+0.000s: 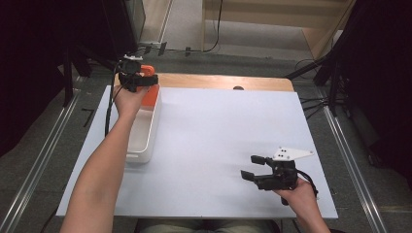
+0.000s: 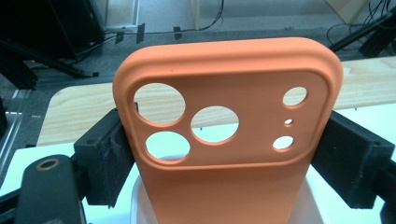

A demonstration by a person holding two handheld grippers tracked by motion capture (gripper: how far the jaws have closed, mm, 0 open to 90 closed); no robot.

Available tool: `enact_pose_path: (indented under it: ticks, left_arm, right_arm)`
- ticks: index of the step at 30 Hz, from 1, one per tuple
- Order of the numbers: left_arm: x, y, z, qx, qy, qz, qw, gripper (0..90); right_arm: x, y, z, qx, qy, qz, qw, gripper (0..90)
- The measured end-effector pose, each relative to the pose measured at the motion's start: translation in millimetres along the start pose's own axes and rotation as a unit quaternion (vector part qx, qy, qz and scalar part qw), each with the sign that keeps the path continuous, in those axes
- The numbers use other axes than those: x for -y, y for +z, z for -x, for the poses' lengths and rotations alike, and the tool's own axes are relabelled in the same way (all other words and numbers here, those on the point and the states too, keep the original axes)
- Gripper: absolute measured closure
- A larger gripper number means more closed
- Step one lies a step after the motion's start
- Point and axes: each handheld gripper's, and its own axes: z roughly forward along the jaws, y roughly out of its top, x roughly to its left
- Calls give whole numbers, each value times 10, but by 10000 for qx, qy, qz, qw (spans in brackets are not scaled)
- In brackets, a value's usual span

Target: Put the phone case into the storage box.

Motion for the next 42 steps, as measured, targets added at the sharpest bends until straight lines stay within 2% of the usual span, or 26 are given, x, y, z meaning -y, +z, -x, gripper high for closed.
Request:
enact_pose_path:
  ticks: [4, 5, 8, 18, 24, 26, 28, 30, 31, 33, 34, 35, 42]
  left_arm:
    - [29, 29, 3, 3, -34, -62, 10000, 142]
    - [33, 34, -3, 33, -2, -140, 9999, 141]
    - [56, 55, 5, -100, 44, -149, 9998, 139]
    - [68, 80, 30, -122, 61, -209, 9997, 139]
    - [61, 97, 15, -102, 0, -208, 9997, 138]
    - [61, 106, 31, -247, 54, -177, 9995, 105]
    - [55, 107, 42, -303, 100, -124, 9994, 8]
    - [46, 98, 51, -322, 117, -66, 9994, 7]
    - [41, 95, 51, -258, 89, -48, 9996, 7]
    - [25, 87, 52, -255, 93, -53, 9996, 7]
    - [21, 88, 49, -161, 30, -37, 9999, 7]
    - [12, 80, 45, -140, 9, -89, 9999, 7]
    - [-45, -7, 24, -9, -66, -46, 10000, 7]
  right_arm:
    - [-2, 0, 1, 10, -10, 1, 10000, 250]
    - [-2, -1, -1, 11, -2, 9, 10000, 250]
    - [-2, -1, -1, 18, -5, 20, 10000, 250]
    - [-5, 1, -5, -7, -11, 41, 10000, 250]
    - [-6, -1, -8, -8, -21, 30, 10000, 250]
    - [-5, 1, -9, -14, -20, 21, 10000, 250]
    - [-5, 3, -8, -25, -20, 25, 10000, 250]
    - [-5, 2, -9, 2, -26, 30, 10000, 250]
    - [-5, 0, -8, -14, -24, 18, 10000, 250]
    - [-5, 2, -7, -23, -25, 23, 10000, 250]
    - [-4, 3, -6, -26, -29, 21, 10000, 250]
    - [-5, 4, -6, -22, -28, 20, 10000, 250]
    - [-4, 5, -2, -24, -27, -8, 10000, 250]
